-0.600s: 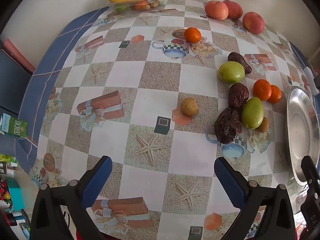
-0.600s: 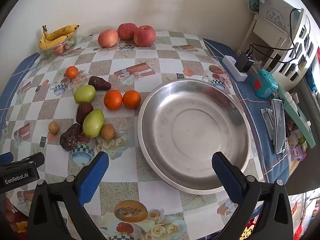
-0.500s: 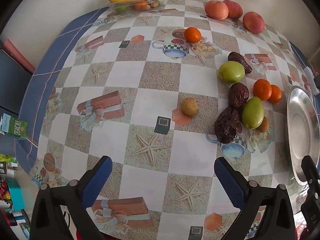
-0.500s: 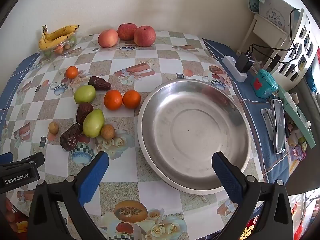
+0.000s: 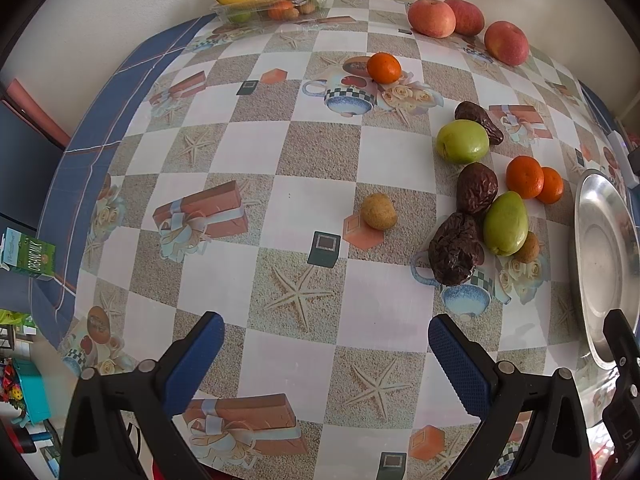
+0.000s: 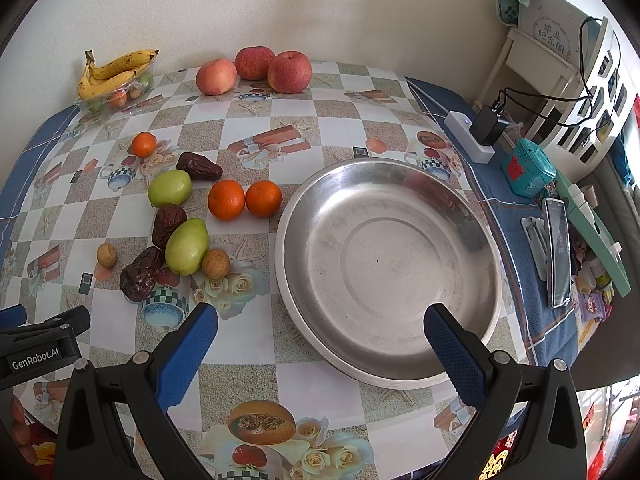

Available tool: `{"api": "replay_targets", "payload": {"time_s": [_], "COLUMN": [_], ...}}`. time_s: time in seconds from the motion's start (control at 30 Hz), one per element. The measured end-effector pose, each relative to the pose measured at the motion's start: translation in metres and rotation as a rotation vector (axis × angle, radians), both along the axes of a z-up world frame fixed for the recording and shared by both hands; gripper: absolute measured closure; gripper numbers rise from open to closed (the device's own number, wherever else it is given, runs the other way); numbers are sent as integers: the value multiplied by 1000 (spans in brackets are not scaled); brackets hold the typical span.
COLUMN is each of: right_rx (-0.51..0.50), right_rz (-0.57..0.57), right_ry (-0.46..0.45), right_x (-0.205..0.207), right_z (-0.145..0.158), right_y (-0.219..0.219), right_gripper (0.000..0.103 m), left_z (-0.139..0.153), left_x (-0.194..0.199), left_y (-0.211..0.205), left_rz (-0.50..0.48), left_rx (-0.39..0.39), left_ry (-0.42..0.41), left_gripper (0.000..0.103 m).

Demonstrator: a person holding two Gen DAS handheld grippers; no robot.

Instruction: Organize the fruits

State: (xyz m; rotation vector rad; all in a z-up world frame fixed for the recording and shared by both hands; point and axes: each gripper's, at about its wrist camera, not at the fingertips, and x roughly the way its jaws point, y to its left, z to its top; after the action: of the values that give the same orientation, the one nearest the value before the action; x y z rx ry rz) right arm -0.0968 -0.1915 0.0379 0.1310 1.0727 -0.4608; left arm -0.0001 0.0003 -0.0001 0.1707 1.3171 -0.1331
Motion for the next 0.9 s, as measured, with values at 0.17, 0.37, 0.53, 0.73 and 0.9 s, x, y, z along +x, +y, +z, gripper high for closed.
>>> {"api": "replay_targets", "payload": {"time_s": [0.17, 0.37, 0.53, 0.73, 0.9], "right_rx": [0, 2, 5, 11, 19], "right_rz": [1, 1, 3, 10, 21], "right_ry": [0, -1, -4, -13, -32], "right_x": [0, 0, 1, 2, 3], "right_z": [0, 0, 0, 1, 1], "right_y": [0, 0, 1, 1, 1], "right_gripper": [0, 0, 0, 0, 0], "left_z": [0, 1, 2, 6, 13], "left_x": [0, 0, 0, 1, 5], "left_y": [0, 1, 1, 1, 7], "left_rz": [0, -1, -12, -19, 13], "left_rx": [0, -10, -15, -33, -32], "left_ry": [0, -6, -20, -86, -124], "left_gripper": [0, 0, 0, 0, 0]}}
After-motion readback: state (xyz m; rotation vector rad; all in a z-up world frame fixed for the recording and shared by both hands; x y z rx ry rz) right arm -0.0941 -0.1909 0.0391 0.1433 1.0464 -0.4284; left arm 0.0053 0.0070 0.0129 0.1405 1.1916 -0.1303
